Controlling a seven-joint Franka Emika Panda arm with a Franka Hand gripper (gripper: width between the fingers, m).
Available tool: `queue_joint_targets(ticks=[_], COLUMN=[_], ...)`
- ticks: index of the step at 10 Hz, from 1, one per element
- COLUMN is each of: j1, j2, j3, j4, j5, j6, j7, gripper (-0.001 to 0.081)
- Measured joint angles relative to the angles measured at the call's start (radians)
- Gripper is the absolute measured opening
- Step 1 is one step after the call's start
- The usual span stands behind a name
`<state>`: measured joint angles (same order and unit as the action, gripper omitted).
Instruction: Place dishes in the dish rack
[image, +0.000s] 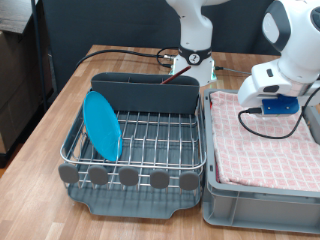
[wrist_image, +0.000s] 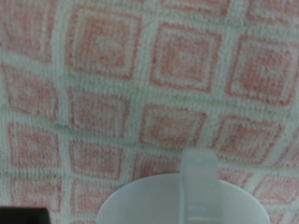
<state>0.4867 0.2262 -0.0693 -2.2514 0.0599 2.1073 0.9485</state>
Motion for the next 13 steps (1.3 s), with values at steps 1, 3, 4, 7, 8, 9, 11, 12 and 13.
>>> queue_joint_targets(ticks=[1, 3, 4, 7, 8, 9, 11, 12, 13], j1=[0.000, 0.000, -0.001, -0.005, -0.006, -0.008, -0.008, -0.008, -0.008], j2=[0.000, 0.000, 0.000, -0.008, -0.013, -0.019, -0.033, -0.045, -0.061], j3=[0.001, 0.000, 0.000, -0.007, -0.011, -0.014, -0.025, -0.031, -0.037], j4=[-0.004, -0.006, -0.006, 0.003, 0.012, 0.022, 0.041, 0.047, 0.050], j5=[0.000, 0.000, 0.000, 0.003, 0.006, 0.010, 0.012, 0.011, 0.007], j6=[0.005, 0.008, 0.008, -0.008, -0.025, -0.042, -0.066, -0.065, -0.060], j7=[0.000, 0.000, 0.000, 0.000, 0.000, 0.000, 0.001, 0.005, 0.018], gripper=[0.0541, 0.0357, 0.0171, 0.0071, 0.0072, 0.0072, 0.0072, 0.0072, 0.0072])
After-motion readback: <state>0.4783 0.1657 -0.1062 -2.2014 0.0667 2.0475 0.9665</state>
